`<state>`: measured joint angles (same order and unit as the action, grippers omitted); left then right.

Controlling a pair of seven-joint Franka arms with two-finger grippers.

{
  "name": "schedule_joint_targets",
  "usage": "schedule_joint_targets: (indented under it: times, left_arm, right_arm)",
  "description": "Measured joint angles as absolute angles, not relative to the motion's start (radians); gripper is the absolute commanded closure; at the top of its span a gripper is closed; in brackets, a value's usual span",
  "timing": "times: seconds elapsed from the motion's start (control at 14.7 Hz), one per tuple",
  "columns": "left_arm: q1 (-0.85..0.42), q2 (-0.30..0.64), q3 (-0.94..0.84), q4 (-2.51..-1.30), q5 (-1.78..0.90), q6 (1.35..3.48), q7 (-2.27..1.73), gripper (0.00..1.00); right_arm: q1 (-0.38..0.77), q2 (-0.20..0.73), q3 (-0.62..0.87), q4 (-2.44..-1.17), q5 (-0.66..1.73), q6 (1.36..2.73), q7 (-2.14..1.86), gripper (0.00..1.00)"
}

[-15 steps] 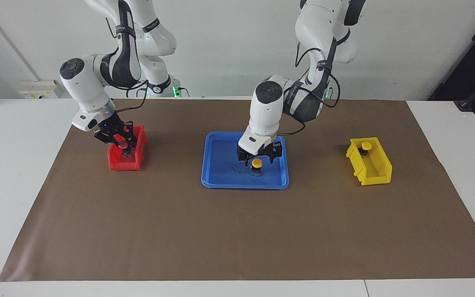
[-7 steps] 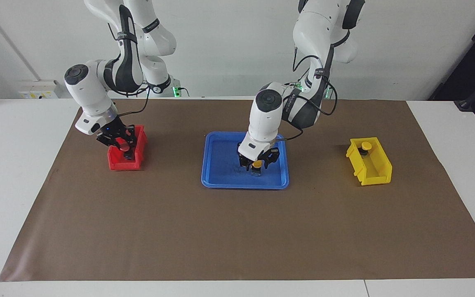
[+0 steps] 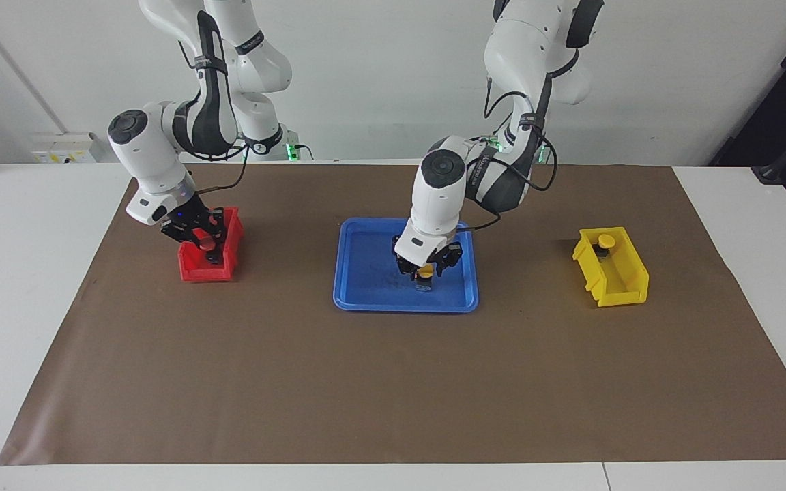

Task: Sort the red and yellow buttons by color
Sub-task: 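Grasp the remaining yellow button with the left gripper, then carry the yellow button into the yellow bin and open the left gripper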

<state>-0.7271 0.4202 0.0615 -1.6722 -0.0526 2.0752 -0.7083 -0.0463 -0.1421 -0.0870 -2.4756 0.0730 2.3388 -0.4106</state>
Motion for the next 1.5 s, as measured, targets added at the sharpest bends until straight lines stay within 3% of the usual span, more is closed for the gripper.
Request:
schedule_joint_targets:
  times: [0.07, 0.14, 0.34, 0.68, 0.88, 1.22, 1.29, 1.5]
  left_arm:
    - [-0.727, 0.42, 0.062, -1.672, -0.053, 2.072, -0.709, 0.55]
    - [-0.727, 0.419, 0.062, -1.672, -0.053, 2.072, -0.712, 0.63]
    - [-0.726, 0.418, 0.063, -1.675, -0.056, 2.072, -0.731, 0.98]
    - [-0.723, 0.404, 0.076, -1.671, -0.105, 2.062, -0.734, 0.98]
    - [-0.674, 0.321, 0.084, -1.638, -0.107, 1.915, -0.691, 0.98]
    - [-0.435, 0.158, 0.096, -1.625, -0.104, 1.676, -0.327, 0.98]
    - [-0.375, 0.148, 0.098, -1.626, -0.097, 1.666, -0.246, 0.98]
    - [-0.245, 0.147, 0.1, -1.627, -0.064, 1.666, -0.078, 0.98]
  right_arm:
    - [-0.046, -0.142, -0.087, -2.476, 0.073, 2.339, -0.411, 0.45]
    - [-0.046, -0.142, -0.087, -2.476, 0.073, 2.339, -0.411, 0.38]
    - [-0.046, -0.139, -0.087, -2.478, 0.073, 2.34, -0.411, 0.37]
    - [-0.047, -0.135, -0.087, -2.444, 0.073, 2.305, -0.437, 0.37]
    - [-0.047, -0.135, -0.087, -2.379, 0.073, 2.229, -0.438, 0.35]
    - [-0.046, -0.139, -0.081, -2.223, 0.073, 2.044, -0.402, 0.15]
    - [-0.043, -0.141, -0.077, -2.169, 0.073, 1.984, -0.375, 0.0]
    - [-0.02, -0.151, -0.068, -1.978, 0.073, 1.784, -0.255, 0.0]
